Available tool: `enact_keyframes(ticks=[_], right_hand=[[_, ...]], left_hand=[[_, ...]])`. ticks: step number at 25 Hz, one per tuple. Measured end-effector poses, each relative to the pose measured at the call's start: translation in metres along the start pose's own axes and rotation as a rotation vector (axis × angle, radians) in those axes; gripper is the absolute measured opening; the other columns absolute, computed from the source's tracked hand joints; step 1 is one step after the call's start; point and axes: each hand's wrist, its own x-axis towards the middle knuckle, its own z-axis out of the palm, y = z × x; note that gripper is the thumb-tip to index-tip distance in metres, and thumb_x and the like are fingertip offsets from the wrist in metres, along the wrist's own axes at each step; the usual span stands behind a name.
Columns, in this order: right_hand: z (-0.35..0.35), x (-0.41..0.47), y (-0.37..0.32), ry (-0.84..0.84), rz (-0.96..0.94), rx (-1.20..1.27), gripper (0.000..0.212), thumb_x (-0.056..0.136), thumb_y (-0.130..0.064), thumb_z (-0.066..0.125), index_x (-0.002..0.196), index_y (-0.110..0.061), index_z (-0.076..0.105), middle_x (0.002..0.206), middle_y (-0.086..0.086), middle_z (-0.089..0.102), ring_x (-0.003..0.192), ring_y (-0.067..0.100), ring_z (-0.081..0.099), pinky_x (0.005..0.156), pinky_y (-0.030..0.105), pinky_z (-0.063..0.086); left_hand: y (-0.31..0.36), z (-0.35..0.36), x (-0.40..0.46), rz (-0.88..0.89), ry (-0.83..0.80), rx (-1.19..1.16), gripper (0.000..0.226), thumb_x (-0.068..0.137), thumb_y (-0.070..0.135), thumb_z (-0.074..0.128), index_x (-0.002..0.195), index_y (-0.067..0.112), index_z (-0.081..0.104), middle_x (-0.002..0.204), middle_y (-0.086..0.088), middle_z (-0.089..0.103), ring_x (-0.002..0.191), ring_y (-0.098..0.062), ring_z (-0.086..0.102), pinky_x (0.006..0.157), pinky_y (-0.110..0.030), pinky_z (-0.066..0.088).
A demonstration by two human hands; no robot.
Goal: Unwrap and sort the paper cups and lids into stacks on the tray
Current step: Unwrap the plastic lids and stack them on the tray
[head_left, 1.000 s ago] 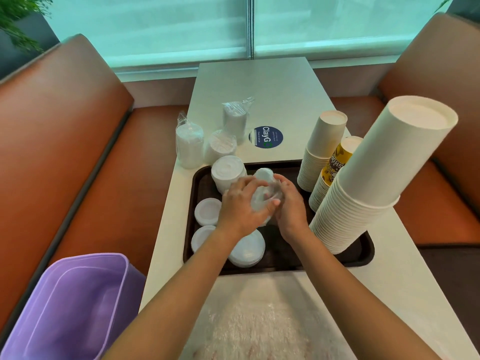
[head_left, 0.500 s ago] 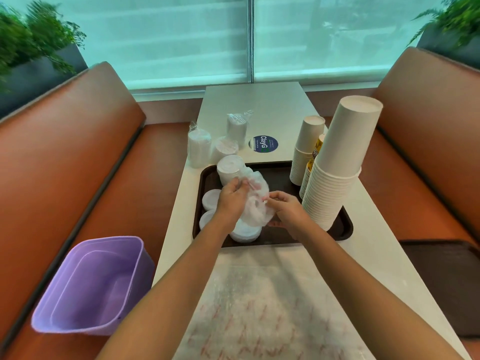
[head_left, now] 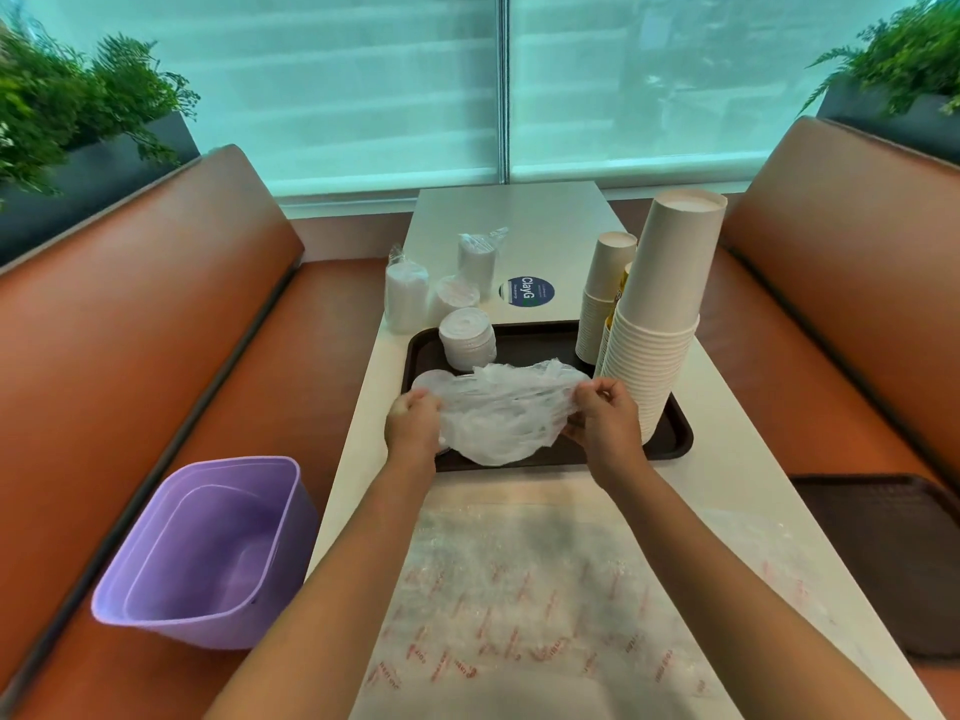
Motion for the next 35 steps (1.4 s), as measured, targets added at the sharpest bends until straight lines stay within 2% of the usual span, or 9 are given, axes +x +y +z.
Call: enact_keyframes(ticks=[3, 6, 9, 13, 16, 19, 23, 28, 35], right_hand=[[-0.004, -0.006, 0.005, 0.006, -0.095, -0.092, 0.02, 0.091, -0.004, 0.056, 0.077, -0.016, 0.049, 0.078, 0.004, 0.052, 0.081, 0.025, 0.05, 0.074, 0.042, 0.047], [-0.006, -0.016, 0.0, -0.182, -0.113, -0.105, 0.018, 0.09, 0.0, 0.057, 0.079, -0.014, 0.051, 0.074, 0.003, 0.052, 0.073, 0.02, 0.052, 0.067, 0.037, 0.048], [-0.009, -0.026, -0.007, -0.291, -0.093, -0.078, 0.012, 0.091, -0.002, 0.055, 0.086, -0.012, 0.054, 0.08, 0.002, 0.057, 0.076, 0.016, 0.056, 0.064, 0.027, 0.05], [-0.028, -0.026, -0.004, -0.281, 0.224, -0.48, 0.035, 0.096, -0.042, 0.048, 0.122, -0.019, 0.051, 0.112, -0.003, 0.057, 0.108, 0.018, 0.053, 0.086, 0.038, 0.04], [-0.041, -0.034, 0.004, -0.484, 0.408, -0.476, 0.015, 0.096, -0.028, 0.053, 0.095, -0.015, 0.06, 0.094, 0.003, 0.064, 0.082, 0.017, 0.062, 0.076, 0.035, 0.051], [-0.045, -0.028, 0.008, -0.317, 0.298, -0.326, 0.02, 0.097, -0.013, 0.051, 0.077, -0.016, 0.051, 0.075, 0.003, 0.056, 0.059, 0.013, 0.054, 0.054, 0.027, 0.05], [-0.065, -0.014, 0.005, -0.042, 0.205, -0.254, 0.02, 0.098, -0.011, 0.047, 0.08, -0.015, 0.052, 0.071, 0.004, 0.048, 0.06, 0.014, 0.046, 0.05, 0.025, 0.048], [-0.061, -0.032, 0.01, -0.226, 0.491, -0.111, 0.035, 0.095, -0.037, 0.045, 0.101, -0.007, 0.062, 0.093, 0.011, 0.064, 0.085, 0.026, 0.06, 0.07, 0.036, 0.048], [-0.031, -0.056, 0.018, -0.281, 0.279, -0.047, 0.03, 0.1, -0.017, 0.045, 0.124, -0.003, 0.057, 0.106, 0.015, 0.068, 0.097, 0.027, 0.066, 0.085, 0.04, 0.055]], left_hand=[[-0.011, 0.0, -0.023, 0.548, 0.216, 0.33, 0.042, 0.081, 0.017, 0.058, 0.123, 0.014, 0.054, 0.127, -0.008, 0.049, 0.112, -0.023, 0.047, 0.093, -0.031, 0.038], [-0.012, 0.019, -0.053, 0.916, -0.087, 0.523, 0.044, 0.083, 0.037, 0.061, 0.123, 0.019, 0.054, 0.12, 0.001, 0.053, 0.107, -0.016, 0.049, 0.093, -0.037, 0.045], [-0.02, 0.032, -0.055, 0.574, -0.349, 0.72, 0.051, 0.087, 0.037, 0.064, 0.133, 0.023, 0.046, 0.116, 0.003, 0.054, 0.11, -0.016, 0.053, 0.09, -0.031, 0.046], [-0.041, 0.031, -0.046, 0.335, -0.256, 0.32, 0.023, 0.092, 0.014, 0.057, 0.115, 0.013, 0.058, 0.112, -0.002, 0.063, 0.1, -0.016, 0.06, 0.087, -0.029, 0.051], [-0.048, 0.034, -0.049, 0.386, -0.206, 0.256, 0.019, 0.094, 0.011, 0.054, 0.112, 0.01, 0.059, 0.104, -0.002, 0.062, 0.097, -0.018, 0.06, 0.086, -0.024, 0.051], [-0.048, 0.03, -0.055, 0.509, 0.097, 0.243, 0.019, 0.096, 0.001, 0.046, 0.106, -0.004, 0.06, 0.095, -0.009, 0.059, 0.087, -0.017, 0.052, 0.067, -0.007, 0.039], [-0.042, 0.01, -0.038, 0.394, 0.279, 0.108, 0.021, 0.097, 0.01, 0.046, 0.107, 0.0, 0.062, 0.11, -0.012, 0.064, 0.1, -0.024, 0.057, 0.089, -0.027, 0.045], [-0.045, 0.002, -0.046, 0.237, 0.025, 0.002, 0.014, 0.095, 0.01, 0.044, 0.096, 0.01, 0.058, 0.088, -0.005, 0.06, 0.089, -0.023, 0.054, 0.076, -0.033, 0.046], [-0.044, -0.019, -0.075, -0.102, -0.334, 0.051, 0.062, 0.094, 0.06, 0.021, 0.144, 0.025, 0.032, 0.142, -0.005, 0.045, 0.121, -0.027, 0.049, 0.093, -0.05, 0.042]])
